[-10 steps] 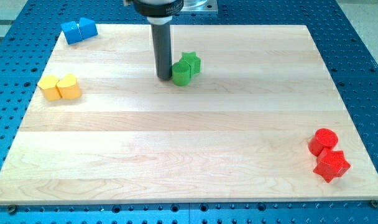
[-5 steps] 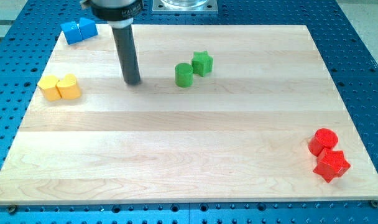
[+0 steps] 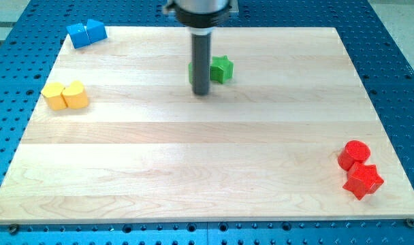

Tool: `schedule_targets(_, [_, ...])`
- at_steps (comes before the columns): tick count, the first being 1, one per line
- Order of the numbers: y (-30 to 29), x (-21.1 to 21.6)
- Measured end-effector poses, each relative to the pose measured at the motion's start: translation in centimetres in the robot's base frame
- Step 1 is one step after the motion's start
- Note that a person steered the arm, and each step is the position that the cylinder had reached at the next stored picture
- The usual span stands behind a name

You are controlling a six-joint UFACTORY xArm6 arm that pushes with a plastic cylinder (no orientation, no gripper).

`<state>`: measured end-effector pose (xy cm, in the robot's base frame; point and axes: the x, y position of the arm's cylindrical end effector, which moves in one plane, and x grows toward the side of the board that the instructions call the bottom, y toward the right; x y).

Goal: Move the green star towards the top right corner

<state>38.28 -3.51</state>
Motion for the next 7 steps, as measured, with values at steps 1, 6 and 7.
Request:
schedule_targets(1, [-5.1,0.0])
schedule_targets(6, [1.1,-2.1])
schedule_targets(7, [5.4,-2.7])
